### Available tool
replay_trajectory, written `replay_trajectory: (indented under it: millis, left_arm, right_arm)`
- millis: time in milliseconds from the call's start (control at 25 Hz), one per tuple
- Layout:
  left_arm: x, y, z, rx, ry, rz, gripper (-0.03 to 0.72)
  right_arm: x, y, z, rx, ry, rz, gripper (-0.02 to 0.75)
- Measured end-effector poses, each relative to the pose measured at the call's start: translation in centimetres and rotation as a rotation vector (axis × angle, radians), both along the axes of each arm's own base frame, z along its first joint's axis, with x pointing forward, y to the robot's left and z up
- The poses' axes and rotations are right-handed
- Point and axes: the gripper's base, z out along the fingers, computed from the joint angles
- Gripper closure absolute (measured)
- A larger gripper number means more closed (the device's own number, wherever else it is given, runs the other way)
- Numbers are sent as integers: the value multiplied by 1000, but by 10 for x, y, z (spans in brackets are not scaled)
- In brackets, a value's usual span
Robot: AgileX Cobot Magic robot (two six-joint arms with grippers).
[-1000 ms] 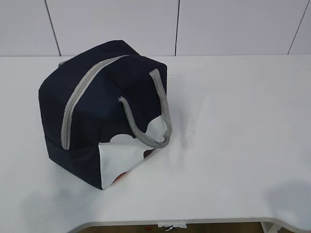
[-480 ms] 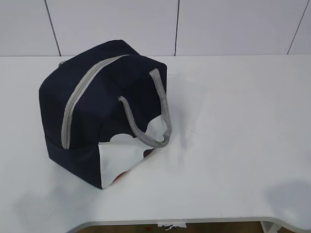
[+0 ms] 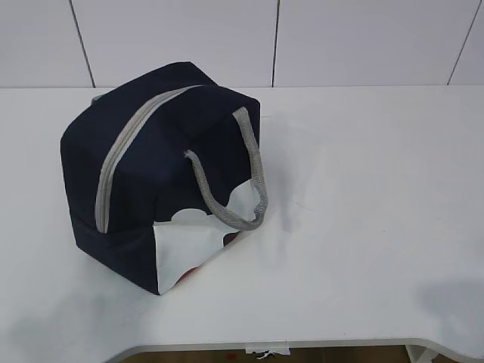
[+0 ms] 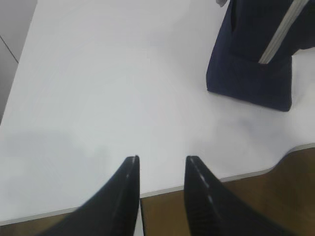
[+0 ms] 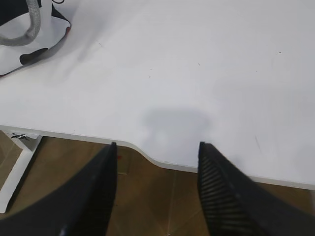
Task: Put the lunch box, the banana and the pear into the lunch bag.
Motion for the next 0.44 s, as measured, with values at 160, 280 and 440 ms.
replay_trajectory:
  millis: [160, 280, 440]
  left_arm:
    - [0, -1, 0, -13, 1, -8, 452]
    - [0, -1, 0, -13, 1, -8, 452]
    - [0, -1, 0, -13, 1, -8, 452]
  right_arm:
    - [0, 0, 0, -2, 0, 1, 323]
    - [0, 0, 0, -1, -1, 1, 323]
    - [0, 0, 0, -1, -1, 1, 323]
